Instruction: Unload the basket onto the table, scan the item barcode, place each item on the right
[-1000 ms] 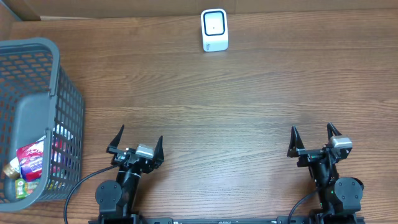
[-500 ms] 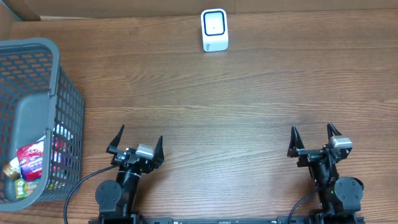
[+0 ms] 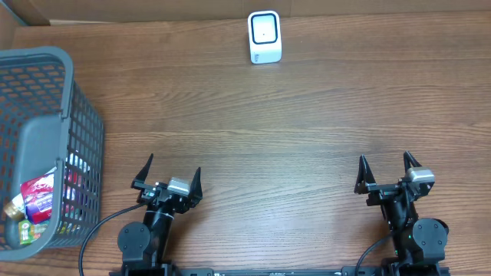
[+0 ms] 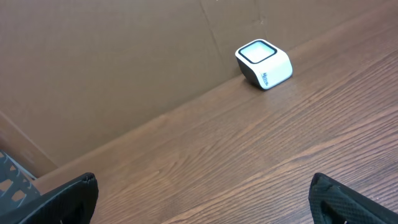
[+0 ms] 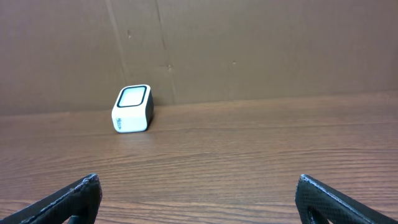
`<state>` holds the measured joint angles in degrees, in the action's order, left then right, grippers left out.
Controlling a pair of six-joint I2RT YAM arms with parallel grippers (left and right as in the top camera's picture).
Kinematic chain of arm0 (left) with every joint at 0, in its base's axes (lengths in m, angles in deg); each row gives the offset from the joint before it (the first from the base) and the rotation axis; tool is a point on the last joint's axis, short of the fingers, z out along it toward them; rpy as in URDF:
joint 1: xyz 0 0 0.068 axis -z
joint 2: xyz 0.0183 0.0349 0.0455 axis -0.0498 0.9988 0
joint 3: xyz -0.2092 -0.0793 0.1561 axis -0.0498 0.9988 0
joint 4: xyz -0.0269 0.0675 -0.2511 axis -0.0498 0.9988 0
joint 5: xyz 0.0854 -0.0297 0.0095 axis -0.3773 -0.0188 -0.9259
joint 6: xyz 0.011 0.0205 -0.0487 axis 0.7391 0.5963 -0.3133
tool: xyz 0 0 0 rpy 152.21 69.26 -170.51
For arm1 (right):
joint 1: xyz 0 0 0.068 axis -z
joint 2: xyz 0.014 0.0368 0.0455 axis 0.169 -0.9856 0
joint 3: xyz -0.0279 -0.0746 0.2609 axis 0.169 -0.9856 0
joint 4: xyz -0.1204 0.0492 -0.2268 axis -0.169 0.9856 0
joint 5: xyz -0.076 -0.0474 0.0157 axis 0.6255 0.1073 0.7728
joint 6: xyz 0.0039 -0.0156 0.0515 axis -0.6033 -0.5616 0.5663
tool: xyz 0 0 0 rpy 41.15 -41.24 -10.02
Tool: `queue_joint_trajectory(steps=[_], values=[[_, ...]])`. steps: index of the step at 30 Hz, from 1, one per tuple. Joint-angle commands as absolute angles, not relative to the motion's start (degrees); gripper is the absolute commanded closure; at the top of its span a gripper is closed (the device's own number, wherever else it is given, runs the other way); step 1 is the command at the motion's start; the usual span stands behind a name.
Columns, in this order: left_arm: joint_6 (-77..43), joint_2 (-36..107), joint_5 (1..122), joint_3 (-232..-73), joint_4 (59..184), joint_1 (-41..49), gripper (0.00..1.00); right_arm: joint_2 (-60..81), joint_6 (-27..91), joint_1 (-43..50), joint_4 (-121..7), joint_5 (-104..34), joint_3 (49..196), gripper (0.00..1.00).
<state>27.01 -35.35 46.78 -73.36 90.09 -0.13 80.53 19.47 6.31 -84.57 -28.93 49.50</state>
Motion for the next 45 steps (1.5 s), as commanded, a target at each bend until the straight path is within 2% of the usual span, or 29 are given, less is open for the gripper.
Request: queue_joint_trajectory(steps=[1, 4, 9, 18, 24, 31, 38, 42, 45], values=[[26.4, -36.0, 46.4, -73.1, 90.1, 0.2, 0.01, 81.1, 19.3, 6.2, -85.1, -28.4, 48.9, 0.0], [24.9, -36.0, 47.2, -73.1, 89.8, 0.2, 0.01, 81.1, 19.3, 6.2, -85.1, -28.4, 48.9, 0.0], [14.1, -36.0, 46.8, -73.1, 89.9, 0.2, 0.01, 81.1, 19.3, 6.2, -85.0, -28.4, 48.9, 0.0], [1.6, -36.0, 44.3, -74.2, 89.9, 0.2, 0.0, 81.1, 19.3, 6.2, -84.8, -29.3, 49.6, 0.0], [0.5, -34.1, 44.2, -79.7, 92.9, 0.2, 0.0, 81.1, 19.3, 6.2, -84.7, -31.8, 53.8, 0.0], [0.5, -24.5, 44.1, -91.4, 98.7, 0.2, 0.0, 81.1, 19.3, 6.2, -80.5, -33.0, 60.3, 0.0], [0.6, -7.1, 48.7, -108.5, 100.8, 0.2, 0.01, 77.6, 19.8, 6.2, -76.7, -33.5, 69.0, 0.0], [1.0, 3.7, 49.3, -123.4, 107.7, 0.2, 0.0, 71.7, 19.9, 6.2, -75.0, -36.7, 76.8, 0.0], [1.6, 12.1, 52.1, -136.5, 117.6, 0.2, 0.0, 64.9, 19.9, 6.2, -70.1, -37.3, 85.0, 0.0]])
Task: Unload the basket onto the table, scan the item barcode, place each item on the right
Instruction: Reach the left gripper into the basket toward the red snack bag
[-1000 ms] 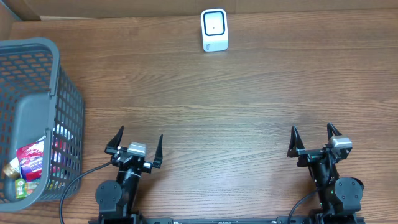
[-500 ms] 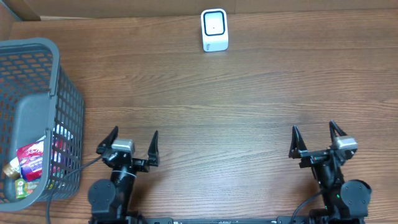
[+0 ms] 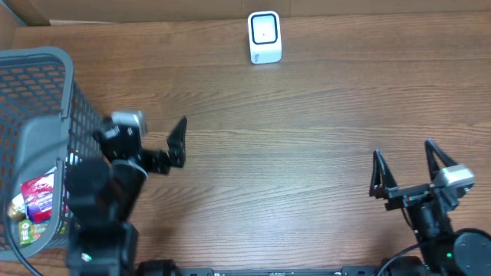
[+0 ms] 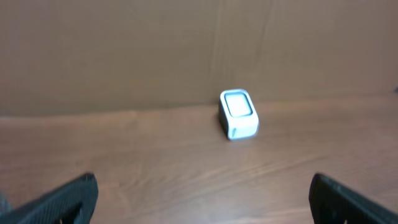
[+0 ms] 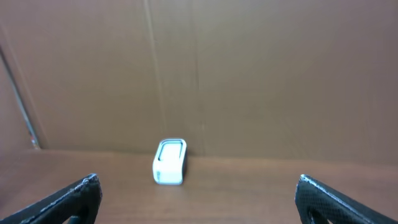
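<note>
The white barcode scanner stands at the far edge of the table, also seen as the scanner and the scanner in the wrist views. Packaged items, one of them a red packet, lie in the grey mesh basket at the left. My left gripper is raised beside the basket's right wall, open and holding nothing; its fingertips frame bare table. At the near right, my right gripper is open and holds nothing, with its fingertips wide apart.
A brown cardboard wall runs behind the scanner along the far edge. The basket takes up the left side of the wooden table.
My left arm has risen and moved left and forward, now beside the basket's right wall. My right arm has shifted a little to the right, its view tilted higher. Both grippers remain open.
</note>
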`<state>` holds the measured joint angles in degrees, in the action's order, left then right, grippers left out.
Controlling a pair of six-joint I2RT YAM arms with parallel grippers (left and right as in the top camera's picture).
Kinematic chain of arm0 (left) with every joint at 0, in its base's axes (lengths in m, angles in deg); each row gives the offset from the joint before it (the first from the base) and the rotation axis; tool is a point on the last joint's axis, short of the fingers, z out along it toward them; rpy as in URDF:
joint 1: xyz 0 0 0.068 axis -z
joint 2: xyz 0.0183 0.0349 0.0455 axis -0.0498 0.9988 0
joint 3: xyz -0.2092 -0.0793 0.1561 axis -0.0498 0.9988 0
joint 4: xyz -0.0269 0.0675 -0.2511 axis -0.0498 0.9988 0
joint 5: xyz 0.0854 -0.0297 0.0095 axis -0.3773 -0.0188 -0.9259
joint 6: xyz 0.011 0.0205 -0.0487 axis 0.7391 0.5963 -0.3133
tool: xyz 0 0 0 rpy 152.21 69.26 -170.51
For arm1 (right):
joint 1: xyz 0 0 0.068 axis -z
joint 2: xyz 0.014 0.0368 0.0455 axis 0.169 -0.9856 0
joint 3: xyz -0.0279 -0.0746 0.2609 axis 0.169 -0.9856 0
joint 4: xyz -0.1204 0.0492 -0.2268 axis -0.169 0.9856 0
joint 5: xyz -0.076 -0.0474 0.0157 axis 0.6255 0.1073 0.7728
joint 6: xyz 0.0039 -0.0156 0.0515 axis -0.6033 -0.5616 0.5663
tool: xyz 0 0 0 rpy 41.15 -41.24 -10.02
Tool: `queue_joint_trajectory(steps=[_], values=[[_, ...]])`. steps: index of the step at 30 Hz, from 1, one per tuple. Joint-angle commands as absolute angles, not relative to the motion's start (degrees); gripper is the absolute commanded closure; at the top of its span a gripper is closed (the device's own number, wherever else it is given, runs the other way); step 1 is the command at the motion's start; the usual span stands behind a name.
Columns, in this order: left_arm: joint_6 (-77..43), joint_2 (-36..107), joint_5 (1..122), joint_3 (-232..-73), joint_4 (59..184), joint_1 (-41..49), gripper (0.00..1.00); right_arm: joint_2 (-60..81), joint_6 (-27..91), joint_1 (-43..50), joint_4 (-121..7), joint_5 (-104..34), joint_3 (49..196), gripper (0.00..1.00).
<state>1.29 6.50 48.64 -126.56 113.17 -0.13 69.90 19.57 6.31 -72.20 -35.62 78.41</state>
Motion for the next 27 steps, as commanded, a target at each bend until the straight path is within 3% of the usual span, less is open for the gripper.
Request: queue_joint_trajectory(steps=[1, 9, 15, 19, 21, 27], values=[[1.6, 15.1, 53.0, -141.2, 121.7, 0.2, 0.0, 62.3, 19.9, 6.2, -67.8, -37.7, 88.1, 0.0], [1.6, 35.2, 53.5, -174.1, 150.2, 0.2, 0.0, 39.5, 19.9, 6.2, -46.7, -41.1, 114.0, 0.0], [1.2, 39.4, 56.5, -177.1, 153.7, 0.2, 0.0, 24.2, 19.4, 6.2, -29.2, -41.1, 131.2, 0.0], [1.3, 41.3, 57.4, -177.1, 153.7, 0.2, 0.01, 18.4, 18.5, 6.2, -26.8, -40.5, 134.0, 0.0], [0.9, 41.8, 57.2, -177.2, 153.3, 0.2, 0.1, 16.6, 18.7, 6.2, -26.2, -42.5, 134.0, 0.0], [-14.4, 41.8, 36.1, -184.0, 159.2, -4.3, 0.17, 12.5, 18.6, 6.2, -25.7, -47.5, 134.0, 0.0]])
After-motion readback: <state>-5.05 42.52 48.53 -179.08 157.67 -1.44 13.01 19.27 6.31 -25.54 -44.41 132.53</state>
